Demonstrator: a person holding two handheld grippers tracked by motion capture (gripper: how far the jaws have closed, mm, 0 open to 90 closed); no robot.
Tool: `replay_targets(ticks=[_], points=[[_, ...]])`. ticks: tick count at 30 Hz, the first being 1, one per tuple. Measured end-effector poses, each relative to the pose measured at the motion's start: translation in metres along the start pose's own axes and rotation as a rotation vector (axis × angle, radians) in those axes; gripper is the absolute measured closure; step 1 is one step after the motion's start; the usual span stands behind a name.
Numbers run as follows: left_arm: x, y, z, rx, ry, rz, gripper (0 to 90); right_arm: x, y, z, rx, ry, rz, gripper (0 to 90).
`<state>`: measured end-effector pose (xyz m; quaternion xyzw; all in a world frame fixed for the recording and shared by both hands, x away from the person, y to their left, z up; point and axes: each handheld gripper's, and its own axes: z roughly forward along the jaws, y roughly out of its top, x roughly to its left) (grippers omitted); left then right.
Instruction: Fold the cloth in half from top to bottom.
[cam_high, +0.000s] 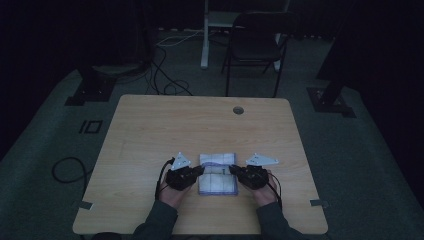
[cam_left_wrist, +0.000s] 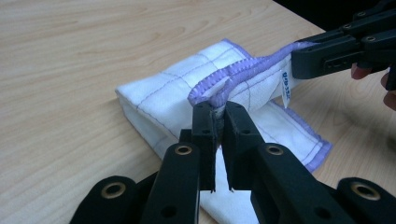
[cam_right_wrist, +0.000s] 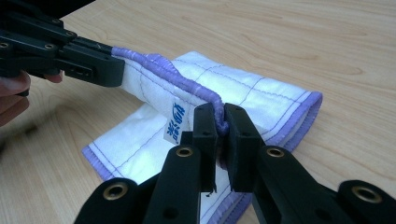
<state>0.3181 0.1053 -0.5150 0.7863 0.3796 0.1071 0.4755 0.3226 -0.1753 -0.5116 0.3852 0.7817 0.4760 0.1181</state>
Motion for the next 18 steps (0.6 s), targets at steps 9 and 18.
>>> replay_targets(ticks=[9,18], points=[[0.005,0.001,-0.013,-0.049,0.027,-0.019,81.0,0.002,-0.006,0.001,0.02,0.009,0.006,84.4],[0.016,0.009,-0.004,-0.036,0.038,-0.047,80.3,0.006,-0.011,0.001,0.042,0.009,-0.003,83.4]])
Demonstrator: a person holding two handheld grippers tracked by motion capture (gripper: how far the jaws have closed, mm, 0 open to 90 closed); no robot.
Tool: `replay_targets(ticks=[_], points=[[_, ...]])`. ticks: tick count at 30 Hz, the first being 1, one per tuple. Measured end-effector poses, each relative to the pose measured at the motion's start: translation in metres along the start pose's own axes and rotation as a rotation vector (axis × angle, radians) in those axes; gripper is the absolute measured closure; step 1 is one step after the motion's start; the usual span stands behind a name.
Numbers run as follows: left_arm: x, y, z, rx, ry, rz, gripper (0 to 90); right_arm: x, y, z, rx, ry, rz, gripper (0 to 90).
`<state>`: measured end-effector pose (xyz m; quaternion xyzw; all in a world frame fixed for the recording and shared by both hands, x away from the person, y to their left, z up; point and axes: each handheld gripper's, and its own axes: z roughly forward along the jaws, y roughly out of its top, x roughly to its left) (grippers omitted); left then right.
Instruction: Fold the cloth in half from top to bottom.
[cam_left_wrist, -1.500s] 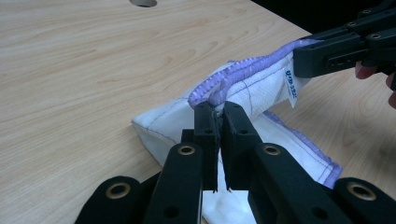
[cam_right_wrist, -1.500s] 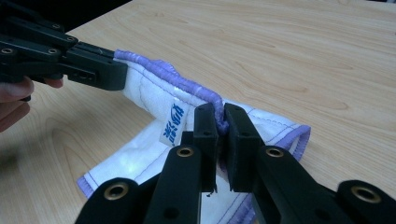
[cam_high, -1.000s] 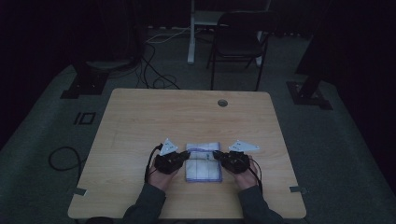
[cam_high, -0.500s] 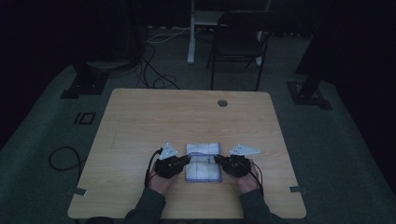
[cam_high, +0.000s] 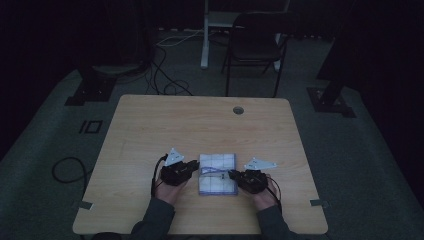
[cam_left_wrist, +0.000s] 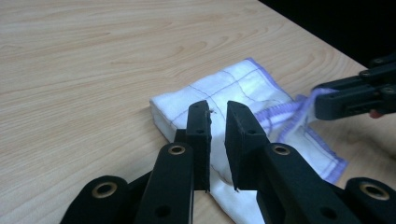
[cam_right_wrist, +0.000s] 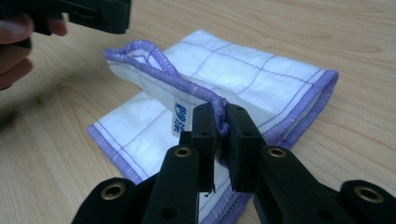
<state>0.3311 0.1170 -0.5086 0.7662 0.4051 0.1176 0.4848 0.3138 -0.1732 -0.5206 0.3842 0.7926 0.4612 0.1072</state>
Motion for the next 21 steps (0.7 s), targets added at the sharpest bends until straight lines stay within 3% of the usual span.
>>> replay_targets(ticks=[2,6,10,21], points=[[-0.002,0.002,0.004,0.004,-0.007,-0.004,80.1,0.0,-0.001,0.0,0.003,-0.001,-0.003,83.2],[-0.01,0.003,0.006,0.015,-0.034,0.04,76.1,0.0,-0.002,0.0,0.005,-0.002,0.0,82.9],[-0.015,-0.001,0.006,0.046,-0.013,0.079,74.0,-0.001,-0.002,-0.001,0.004,-0.004,0.002,82.8],[-0.012,-0.006,-0.01,0.024,0.002,0.063,74.3,0.0,-0.005,-0.005,0.006,0.001,0.004,81.8]])
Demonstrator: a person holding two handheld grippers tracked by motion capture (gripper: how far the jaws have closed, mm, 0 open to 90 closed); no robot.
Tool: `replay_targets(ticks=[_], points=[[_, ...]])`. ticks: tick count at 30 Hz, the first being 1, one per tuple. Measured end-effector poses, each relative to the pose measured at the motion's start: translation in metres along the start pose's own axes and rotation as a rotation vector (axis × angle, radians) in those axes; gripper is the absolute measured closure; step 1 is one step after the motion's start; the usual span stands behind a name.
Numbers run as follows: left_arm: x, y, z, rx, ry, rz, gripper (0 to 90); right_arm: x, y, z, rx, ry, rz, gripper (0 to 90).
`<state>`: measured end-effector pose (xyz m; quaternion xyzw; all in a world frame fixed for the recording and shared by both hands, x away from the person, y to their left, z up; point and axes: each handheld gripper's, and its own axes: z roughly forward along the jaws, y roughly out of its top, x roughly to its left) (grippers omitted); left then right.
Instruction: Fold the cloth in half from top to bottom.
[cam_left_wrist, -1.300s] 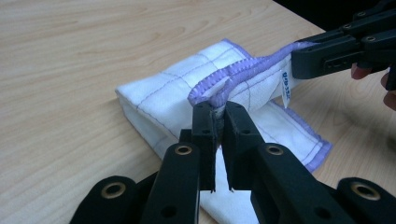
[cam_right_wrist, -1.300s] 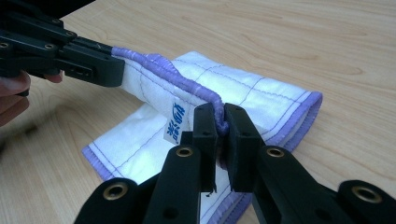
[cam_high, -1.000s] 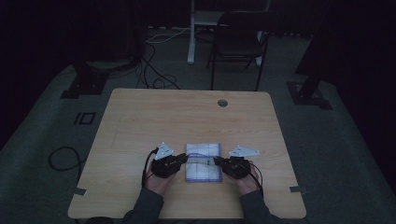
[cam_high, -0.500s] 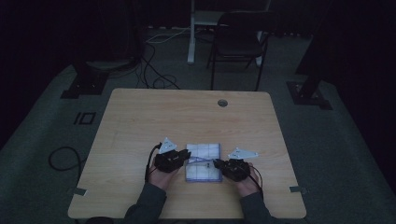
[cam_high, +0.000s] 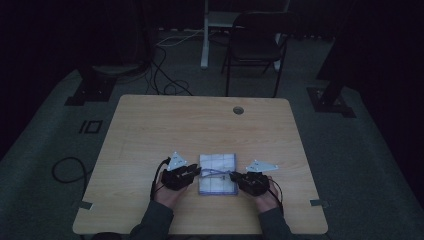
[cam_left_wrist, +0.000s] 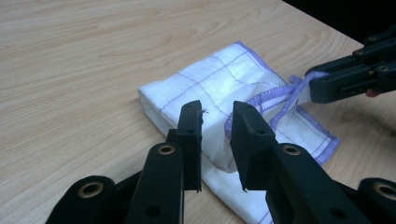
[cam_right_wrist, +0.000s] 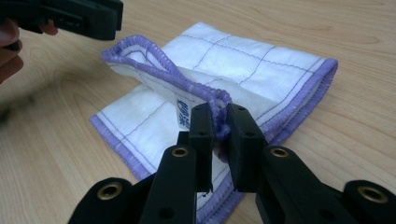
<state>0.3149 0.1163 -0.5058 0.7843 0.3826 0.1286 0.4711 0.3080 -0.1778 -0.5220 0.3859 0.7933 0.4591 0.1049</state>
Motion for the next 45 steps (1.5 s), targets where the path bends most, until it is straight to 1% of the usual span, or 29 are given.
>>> replay_targets(ticks=[2,3,4,6,10,14,17,20,24,27,28,29,31,36,40,41,42,45], points=[[0.001,0.001,-0.001,-0.013,-0.007,-0.016,74.2,0.001,-0.001,-0.001,0.002,0.001,-0.002,81.5],[0.001,0.001,-0.001,-0.013,-0.007,-0.016,74.2,0.001,-0.001,-0.001,0.002,0.001,-0.002,81.5],[0.003,0.003,0.0,-0.026,-0.012,-0.032,74.2,0.001,-0.002,-0.001,0.003,0.003,-0.003,81.4],[0.005,0.005,0.005,-0.03,-0.009,-0.039,74.1,0.002,-0.004,0.0,0.014,0.01,-0.007,80.7],[0.008,0.003,0.018,-0.005,-0.013,-0.055,74.2,0.002,-0.006,-0.002,0.02,0.009,-0.009,80.1],[0.007,-0.002,0.028,0.034,-0.021,-0.045,74.2,0.001,-0.009,-0.006,0.01,0.01,0.005,77.2],[0.006,-0.006,0.03,0.053,-0.022,-0.04,74.2,0.0,-0.01,-0.009,0.002,0.01,0.013,73.6],[0.004,-0.01,0.029,0.066,-0.026,-0.035,74.2,-0.001,-0.009,-0.012,-0.014,0.007,0.019,71.5],[-0.003,-0.018,0.027,0.082,-0.034,-0.02,74.1,-0.004,-0.009,-0.016,-0.037,-0.005,0.029,70.3],[-0.008,-0.024,0.024,0.092,-0.026,-0.004,73.7,-0.006,-0.008,-0.018,-0.052,-0.018,0.032,69.5],[-0.008,-0.024,0.024,0.092,-0.026,-0.004,73.4,-0.006,-0.008,-0.018,-0.052,-0.018,0.032,69.5],[-0.01,-0.028,0.022,0.098,-0.02,0.011,73.4,-0.007,-0.008,-0.018,-0.054,-0.022,0.035,69.5],[-0.012,-0.032,0.02,0.106,-0.008,0.03,73.1,-0.01,-0.007,-0.017,-0.053,-0.037,0.046,68.9],[-0.015,-0.035,0.018,0.124,0.001,0.056,72.7,-0.012,-0.006,-0.009,-0.039,-0.046,0.054,68.6],[-0.016,-0.035,0.019,0.131,0.009,0.064,72.7,-0.012,-0.005,-0.004,-0.031,-0.049,0.054,68.7],[-0.016,-0.036,0.019,0.135,0.009,0.072,72.7,-0.013,-0.004,-0.002,-0.029,-0.054,0.053,69.0],[-0.016,-0.036,0.019,0.135,0.01,0.071,72.7,-0.014,-0.004,0.002,-0.026,-0.058,0.062,69.1],[-0.015,-0.037,0.019,0.138,0.009,0.072,72.7,-0.016,-0.004,0.005,-0.022,-0.056,0.065,68.5]])
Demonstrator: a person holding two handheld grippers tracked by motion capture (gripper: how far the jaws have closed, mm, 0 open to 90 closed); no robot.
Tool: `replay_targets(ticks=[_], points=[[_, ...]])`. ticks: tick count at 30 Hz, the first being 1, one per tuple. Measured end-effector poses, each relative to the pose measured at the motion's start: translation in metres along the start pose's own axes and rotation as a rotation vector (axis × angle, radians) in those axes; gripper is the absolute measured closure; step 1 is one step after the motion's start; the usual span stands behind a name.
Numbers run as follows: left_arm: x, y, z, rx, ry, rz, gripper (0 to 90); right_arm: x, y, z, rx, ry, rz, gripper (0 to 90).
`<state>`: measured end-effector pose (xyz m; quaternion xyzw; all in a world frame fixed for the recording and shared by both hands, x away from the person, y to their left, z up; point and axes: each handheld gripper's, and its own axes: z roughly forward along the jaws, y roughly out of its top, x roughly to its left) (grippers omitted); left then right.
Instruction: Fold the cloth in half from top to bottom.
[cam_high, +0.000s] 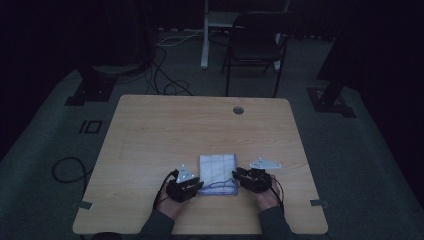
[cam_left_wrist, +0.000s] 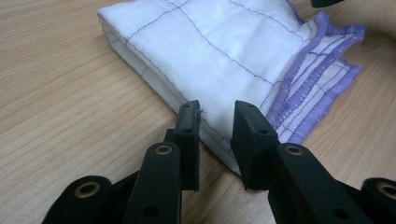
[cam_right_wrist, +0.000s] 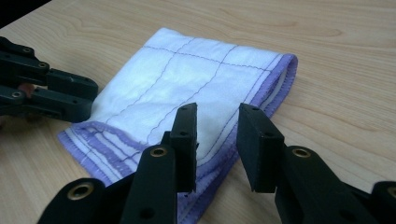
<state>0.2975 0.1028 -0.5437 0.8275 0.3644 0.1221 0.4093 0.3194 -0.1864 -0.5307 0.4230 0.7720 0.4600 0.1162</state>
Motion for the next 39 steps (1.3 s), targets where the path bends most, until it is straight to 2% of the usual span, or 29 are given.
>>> replay_targets(ticks=[5,10,14,19,22,25,29,33,39], points=[[0.001,-0.001,0.0,0.0,-0.004,-0.009,72.7,0.002,-0.003,0.005,0.034,0.009,-0.019,65.0],[0.002,-0.001,0.0,-0.004,-0.01,-0.022,72.4,0.005,-0.01,0.005,0.068,-0.018,-0.053,61.5],[0.003,-0.002,-0.001,-0.005,-0.011,-0.031,72.1,0.003,-0.014,0.003,0.077,-0.022,-0.041,59.3],[0.003,-0.002,-0.002,-0.017,0.007,-0.03,69.4,-0.002,-0.015,0.001,0.082,-0.042,-0.028,58.3],[0.006,-0.003,-0.005,-0.035,0.016,-0.042,68.5,-0.004,-0.015,-0.001,0.082,-0.084,-0.038,58.4],[0.011,-0.004,-0.009,-0.064,0.036,-0.08,67.7,-0.009,-0.015,-0.003,0.074,-0.113,-0.022,58.5],[0.019,-0.006,-0.013,-0.077,0.071,-0.124,65.9,-0.017,-0.014,-0.006,0.057,-0.143,0.004,58.4],[0.027,-0.008,-0.014,-0.085,0.077,-0.182,64.5,-0.023,-0.013,-0.007,0.052,-0.176,0.017,58.4],[0.031,-0.008,-0.014,-0.078,0.076,-0.202,62.8,-0.03,-0.011,-0.007,0.047,-0.203,0.031,58.3]])
